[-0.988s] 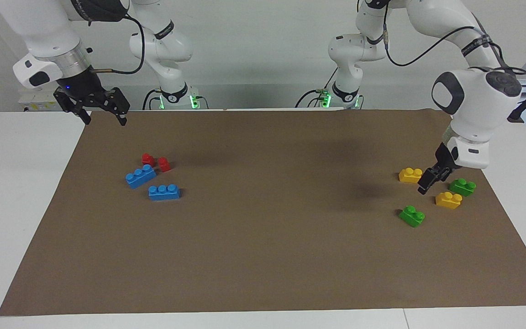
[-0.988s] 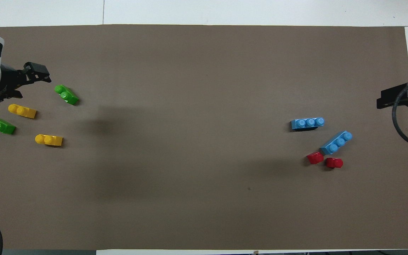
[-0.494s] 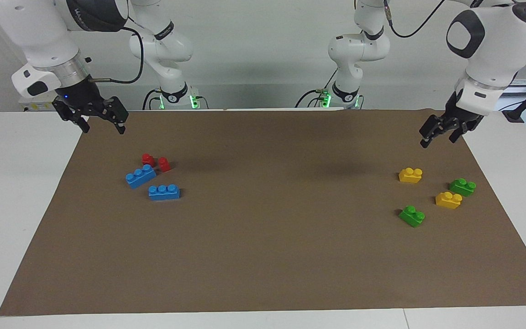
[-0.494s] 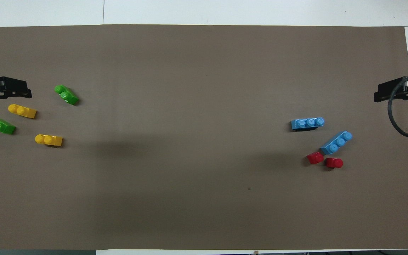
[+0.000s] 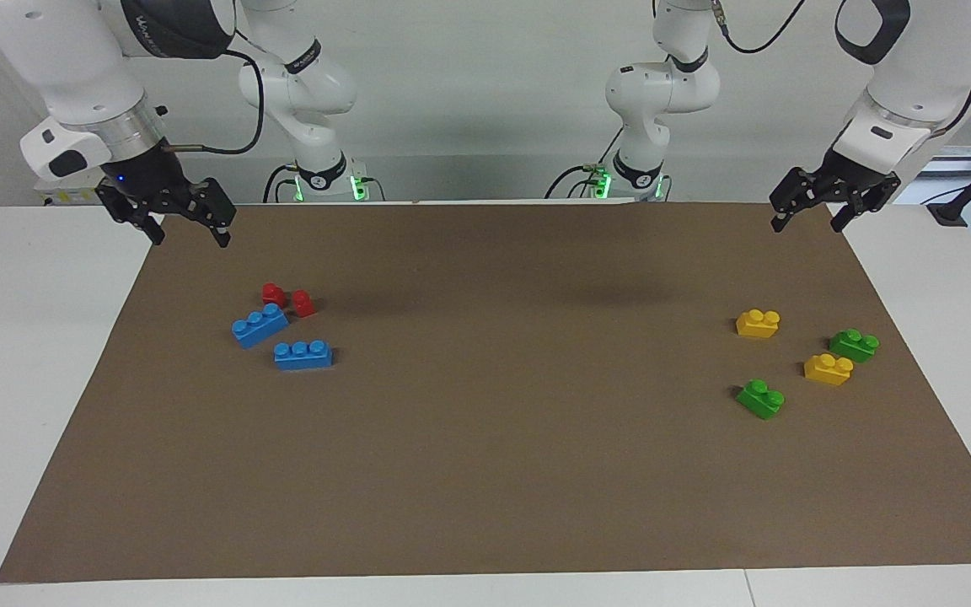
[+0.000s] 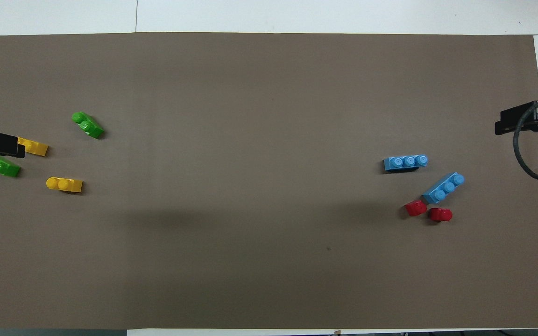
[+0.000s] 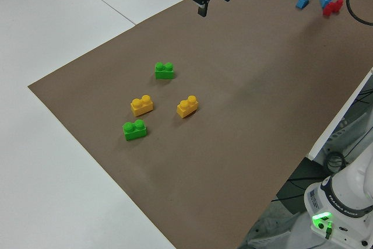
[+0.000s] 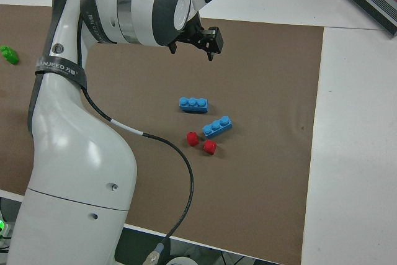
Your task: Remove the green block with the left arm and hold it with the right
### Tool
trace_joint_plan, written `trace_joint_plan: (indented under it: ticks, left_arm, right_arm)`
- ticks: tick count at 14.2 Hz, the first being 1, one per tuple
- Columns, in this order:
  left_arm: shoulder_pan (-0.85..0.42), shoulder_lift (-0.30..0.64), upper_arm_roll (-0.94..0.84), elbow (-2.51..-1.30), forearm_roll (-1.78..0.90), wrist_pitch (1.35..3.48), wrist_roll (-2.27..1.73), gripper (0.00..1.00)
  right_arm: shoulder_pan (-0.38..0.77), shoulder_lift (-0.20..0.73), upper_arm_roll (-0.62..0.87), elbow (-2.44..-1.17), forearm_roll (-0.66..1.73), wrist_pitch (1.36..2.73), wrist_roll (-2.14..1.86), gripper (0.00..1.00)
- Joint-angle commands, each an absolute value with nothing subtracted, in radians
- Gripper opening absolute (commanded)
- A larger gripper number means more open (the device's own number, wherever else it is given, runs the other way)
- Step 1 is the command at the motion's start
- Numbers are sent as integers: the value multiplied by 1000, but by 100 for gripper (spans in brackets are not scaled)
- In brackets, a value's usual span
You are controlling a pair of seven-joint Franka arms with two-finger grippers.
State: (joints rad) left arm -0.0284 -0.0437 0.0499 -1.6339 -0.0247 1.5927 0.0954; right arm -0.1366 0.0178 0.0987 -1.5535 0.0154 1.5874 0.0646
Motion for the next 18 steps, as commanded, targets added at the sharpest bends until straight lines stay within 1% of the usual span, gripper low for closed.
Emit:
trace_joint_plan:
  ticks: [1,18]
  left_arm:
    - [-26,-55,49,-1641,-21,1575,112,100]
    - [-21,-55,49,-1640,-21,1578,107,100]
  right_arm:
    - [-146,15,106,-1555,-8,1548,41,100]
    - [-146,14,104,-1554,-9,1539,-34,100]
